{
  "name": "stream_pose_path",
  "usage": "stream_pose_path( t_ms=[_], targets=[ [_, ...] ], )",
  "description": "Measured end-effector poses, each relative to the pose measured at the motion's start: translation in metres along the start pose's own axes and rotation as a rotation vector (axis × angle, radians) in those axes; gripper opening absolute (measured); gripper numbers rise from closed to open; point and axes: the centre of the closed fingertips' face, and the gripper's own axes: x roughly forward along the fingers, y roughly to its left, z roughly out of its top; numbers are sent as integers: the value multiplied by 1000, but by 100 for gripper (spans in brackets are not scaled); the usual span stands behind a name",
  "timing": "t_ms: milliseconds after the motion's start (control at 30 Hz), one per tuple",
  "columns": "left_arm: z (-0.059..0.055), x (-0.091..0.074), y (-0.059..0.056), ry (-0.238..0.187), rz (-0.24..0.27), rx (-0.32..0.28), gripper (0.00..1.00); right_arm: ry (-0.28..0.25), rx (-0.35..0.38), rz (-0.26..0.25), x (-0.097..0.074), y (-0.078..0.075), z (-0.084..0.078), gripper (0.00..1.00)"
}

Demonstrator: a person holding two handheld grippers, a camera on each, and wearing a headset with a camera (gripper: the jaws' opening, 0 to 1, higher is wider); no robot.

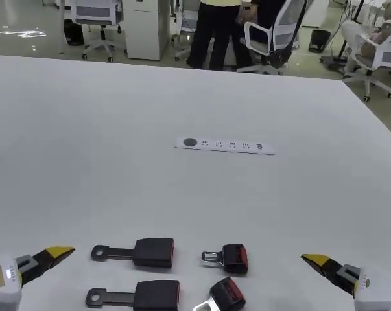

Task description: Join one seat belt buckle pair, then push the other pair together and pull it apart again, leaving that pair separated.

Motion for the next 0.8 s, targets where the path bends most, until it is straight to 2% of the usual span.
stream_pose_path(
  t_ms=[800],
  targets=[
    [0, 1, 0, 2, -9, 9, 100, 12, -4, 0, -1, -3, -5, 99]
  ],
)
